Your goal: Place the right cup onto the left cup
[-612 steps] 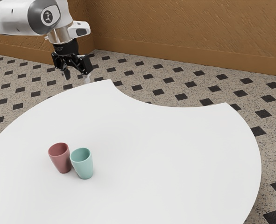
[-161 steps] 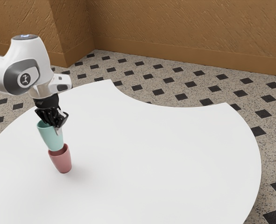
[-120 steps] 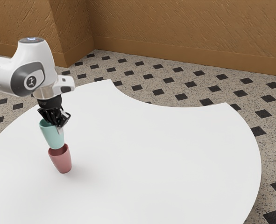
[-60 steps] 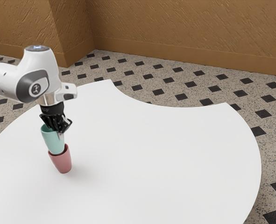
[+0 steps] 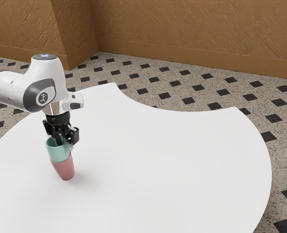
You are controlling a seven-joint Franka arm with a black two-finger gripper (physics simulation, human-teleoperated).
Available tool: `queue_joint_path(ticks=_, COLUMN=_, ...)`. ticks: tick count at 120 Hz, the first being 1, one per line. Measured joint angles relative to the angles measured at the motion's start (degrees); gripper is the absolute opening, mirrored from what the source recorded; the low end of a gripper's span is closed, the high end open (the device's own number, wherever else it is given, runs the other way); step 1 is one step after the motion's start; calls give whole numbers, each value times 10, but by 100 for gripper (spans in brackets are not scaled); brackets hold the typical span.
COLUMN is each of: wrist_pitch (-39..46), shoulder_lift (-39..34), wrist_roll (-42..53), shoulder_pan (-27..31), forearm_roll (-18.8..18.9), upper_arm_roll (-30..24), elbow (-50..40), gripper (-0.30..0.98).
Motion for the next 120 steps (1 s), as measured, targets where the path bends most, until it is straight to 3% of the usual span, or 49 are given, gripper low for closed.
queue_joint_path(ticks=18, wrist_pitch=-1, shoulder_lift=-16, wrist_roll=2, shoulder_pan=-1, forearm_roll=-2, upper_arm_roll=-1, elbow=0, gripper=52)
queue_joint_path(ticks=42, wrist_pitch=-25, shoulder_lift=-59, wrist_roll=4, shoulder_pan=-5, forearm_roll=-4, upper_arm_roll=-8, elbow=20, gripper=62)
queue_joint_path(ticks=63, wrist_pitch=-77, shoulder_lift=-32, wrist_roll=8, shoulder_pan=-5, forearm_roll=-33, upper_arm_roll=-22, elbow=115, gripper=66)
queue_joint_path(ticks=95, wrist_pitch=-183, shoulder_lift=92, wrist_roll=12, shoulder_pan=-15, forearm_roll=-60, upper_arm_roll=-49, elbow=343, gripper=68)
queue_joint_path(ticks=120, wrist_pitch=-229, shoulder_lift=96, wrist_roll=15, shoulder_pan=-4, forearm_roll=-63, upper_arm_roll=-65, elbow=404, gripper=68)
